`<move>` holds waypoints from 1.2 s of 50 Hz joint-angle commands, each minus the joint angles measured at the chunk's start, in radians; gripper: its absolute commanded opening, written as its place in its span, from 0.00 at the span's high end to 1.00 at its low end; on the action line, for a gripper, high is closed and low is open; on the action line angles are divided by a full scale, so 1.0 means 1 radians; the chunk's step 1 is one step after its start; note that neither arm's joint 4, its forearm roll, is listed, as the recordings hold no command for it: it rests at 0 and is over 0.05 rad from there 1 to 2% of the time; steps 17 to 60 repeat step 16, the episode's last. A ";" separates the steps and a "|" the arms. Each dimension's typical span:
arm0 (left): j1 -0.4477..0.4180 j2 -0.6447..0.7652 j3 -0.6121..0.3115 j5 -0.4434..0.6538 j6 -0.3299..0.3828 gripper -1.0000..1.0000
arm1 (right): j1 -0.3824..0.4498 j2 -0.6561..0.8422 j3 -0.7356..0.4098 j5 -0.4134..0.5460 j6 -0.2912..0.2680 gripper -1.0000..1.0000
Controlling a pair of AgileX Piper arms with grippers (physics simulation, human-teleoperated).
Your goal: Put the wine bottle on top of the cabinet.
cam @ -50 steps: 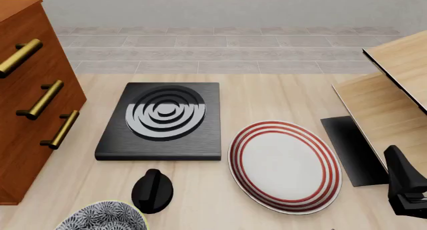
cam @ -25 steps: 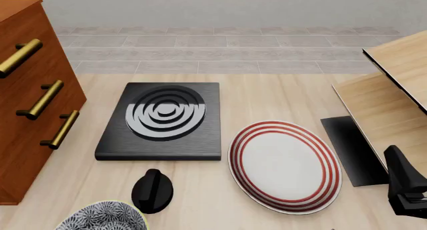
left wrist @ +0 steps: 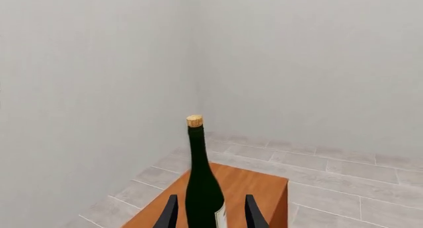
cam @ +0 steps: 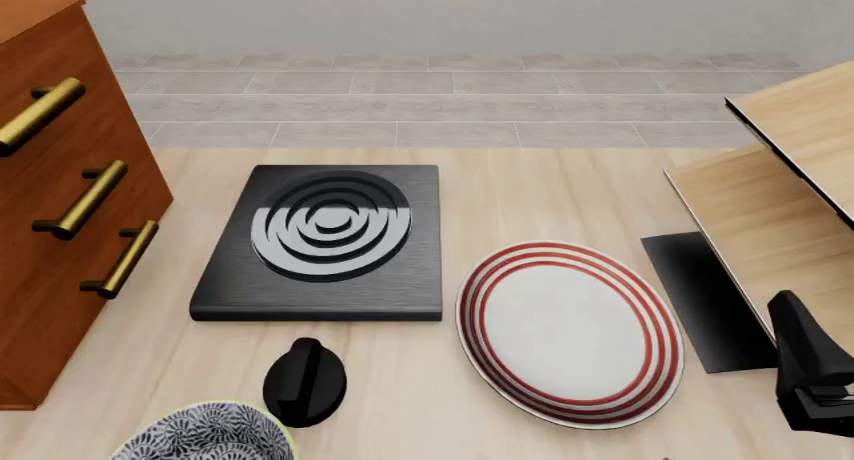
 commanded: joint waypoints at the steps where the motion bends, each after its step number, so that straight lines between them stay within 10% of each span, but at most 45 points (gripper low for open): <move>1: -0.020 -0.042 -0.095 0.090 -0.009 0.00 | 0.000 0.000 0.000 0.000 0.000 0.00; 60: -0.060 -0.158 -0.108 0.183 -0.023 0.00 | 0.000 0.000 0.000 0.000 0.000 0.00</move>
